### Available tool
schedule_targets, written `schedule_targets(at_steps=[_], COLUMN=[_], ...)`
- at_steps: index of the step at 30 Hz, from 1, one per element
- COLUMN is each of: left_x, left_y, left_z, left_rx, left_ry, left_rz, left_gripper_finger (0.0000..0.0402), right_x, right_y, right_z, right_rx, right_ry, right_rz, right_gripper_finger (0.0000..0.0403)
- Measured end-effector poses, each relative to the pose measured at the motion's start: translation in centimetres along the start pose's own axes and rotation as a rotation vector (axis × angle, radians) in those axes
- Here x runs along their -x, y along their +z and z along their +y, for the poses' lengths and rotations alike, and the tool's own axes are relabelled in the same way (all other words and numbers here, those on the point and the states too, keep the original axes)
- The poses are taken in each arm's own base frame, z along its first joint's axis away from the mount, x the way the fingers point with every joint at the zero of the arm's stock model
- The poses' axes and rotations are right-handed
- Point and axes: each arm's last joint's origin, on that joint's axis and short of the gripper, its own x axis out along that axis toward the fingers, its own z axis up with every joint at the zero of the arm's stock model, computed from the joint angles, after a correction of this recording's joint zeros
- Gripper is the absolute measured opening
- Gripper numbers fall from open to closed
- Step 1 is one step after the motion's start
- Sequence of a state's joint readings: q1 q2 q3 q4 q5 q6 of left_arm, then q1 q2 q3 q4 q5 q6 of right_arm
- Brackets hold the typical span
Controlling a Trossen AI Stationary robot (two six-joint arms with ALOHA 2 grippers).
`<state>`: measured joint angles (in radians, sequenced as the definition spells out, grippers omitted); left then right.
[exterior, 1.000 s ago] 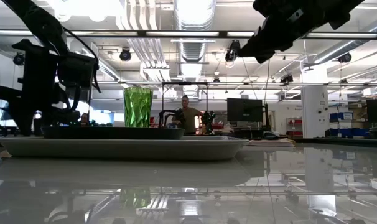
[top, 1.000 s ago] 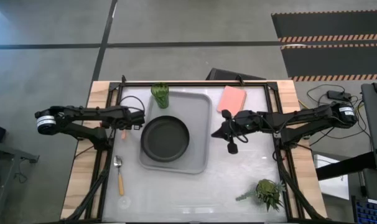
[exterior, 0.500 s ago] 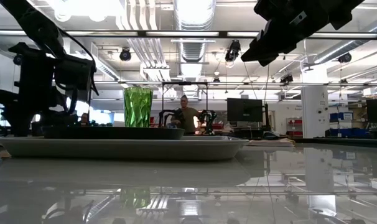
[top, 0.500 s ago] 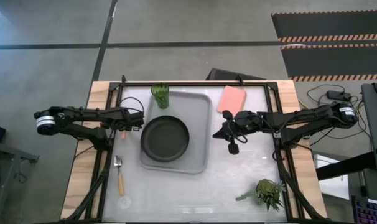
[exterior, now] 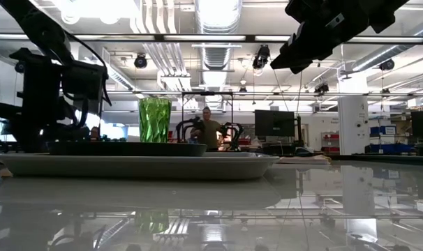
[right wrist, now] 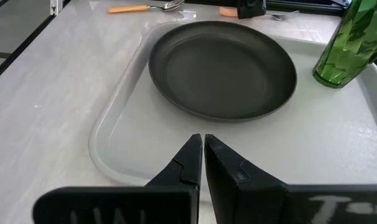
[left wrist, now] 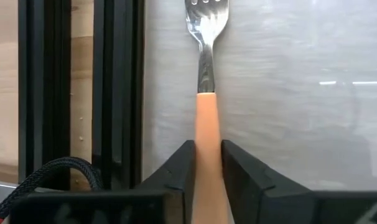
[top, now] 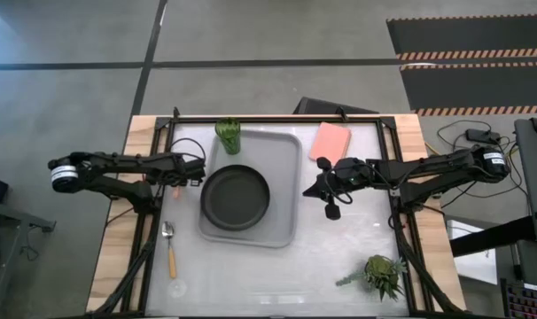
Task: Pick and place plate/cup/fork/spoon on tray
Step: Put the yellow fork on the gray serving tray to the right of the black plate
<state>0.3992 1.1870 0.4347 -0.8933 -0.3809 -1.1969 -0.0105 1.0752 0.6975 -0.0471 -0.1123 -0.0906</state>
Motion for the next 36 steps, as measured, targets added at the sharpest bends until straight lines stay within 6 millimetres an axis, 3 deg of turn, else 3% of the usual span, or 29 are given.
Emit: schedule_targets(at_steps=[8,19,36], left_x=[0.1,1.8,7.9], left_y=[0.0,0.6,2.4], left_z=[0.1,0.8,1.5], left_rx=[0.001,0.037,-0.047], left_ry=[-0.004,-0.112,-0.343], left_rz=[-0.016,-0.088,-0.241], left_gripper_finger=[0.0032,0.003,0.003], right_x=[0.0,0.0,0.0], right_y=[0.0,0.0,0.0], right_z=[0.0,0.0,0.0], right_rx=[0.0,-0.001,0.011], right_ry=[0.0,0.0,-0.002], right_rz=[0.0,0.0,0.0], right_gripper_finger=[0.0009,0.0009,0.0009])
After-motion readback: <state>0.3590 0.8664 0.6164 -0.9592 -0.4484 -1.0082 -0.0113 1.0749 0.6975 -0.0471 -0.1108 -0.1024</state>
